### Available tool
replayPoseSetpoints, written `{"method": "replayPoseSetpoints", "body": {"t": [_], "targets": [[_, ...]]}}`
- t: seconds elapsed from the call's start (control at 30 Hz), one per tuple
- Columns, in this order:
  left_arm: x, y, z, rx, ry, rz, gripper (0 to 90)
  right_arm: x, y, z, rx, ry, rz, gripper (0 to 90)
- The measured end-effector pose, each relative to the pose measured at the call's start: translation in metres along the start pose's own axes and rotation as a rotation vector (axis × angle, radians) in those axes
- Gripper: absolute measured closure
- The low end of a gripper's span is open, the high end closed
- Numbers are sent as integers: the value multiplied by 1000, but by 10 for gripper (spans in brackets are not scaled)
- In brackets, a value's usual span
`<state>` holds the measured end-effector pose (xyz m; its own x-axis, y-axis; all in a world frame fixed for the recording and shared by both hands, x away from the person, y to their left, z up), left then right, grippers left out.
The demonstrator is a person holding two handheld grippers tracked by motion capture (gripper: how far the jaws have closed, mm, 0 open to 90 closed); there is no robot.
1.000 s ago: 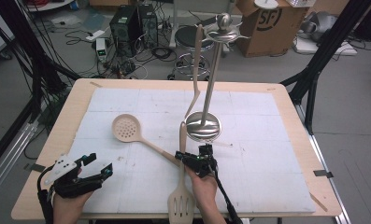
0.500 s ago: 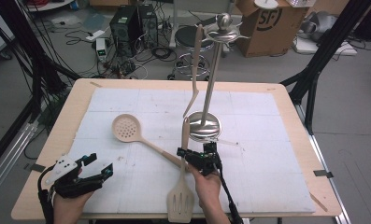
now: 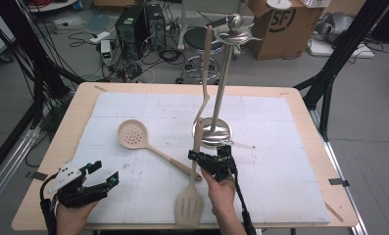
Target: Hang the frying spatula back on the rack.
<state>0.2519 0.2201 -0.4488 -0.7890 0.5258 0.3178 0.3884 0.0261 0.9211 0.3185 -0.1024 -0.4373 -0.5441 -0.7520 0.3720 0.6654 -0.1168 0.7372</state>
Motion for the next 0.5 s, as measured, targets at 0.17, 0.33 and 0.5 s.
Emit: {"method": "replayPoseSetpoints", "body": {"t": [0.17,0.33,0.5], "targets": [[0,0,0,2,1,0,237,7,9,2,17,-1,-24,756],[0,0,-1,0,-2,1,237,13,15,2,17,-2,-38,757],[-1,0,0,0,-1,2,237,17,19,2,29,-6,-47,758]]}}
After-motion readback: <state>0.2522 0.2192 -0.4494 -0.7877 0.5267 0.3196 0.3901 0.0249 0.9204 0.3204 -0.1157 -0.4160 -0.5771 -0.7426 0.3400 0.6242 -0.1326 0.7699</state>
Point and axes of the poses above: each handheld gripper's, and its own axes: x roughly backward along the jaws, y roughly out of its top, z roughly to its left, the point moved 6 cm from there along -x, roughly forward along the jaws, and after that the axes turned 4 degrees about x, right-handed, at the moved point
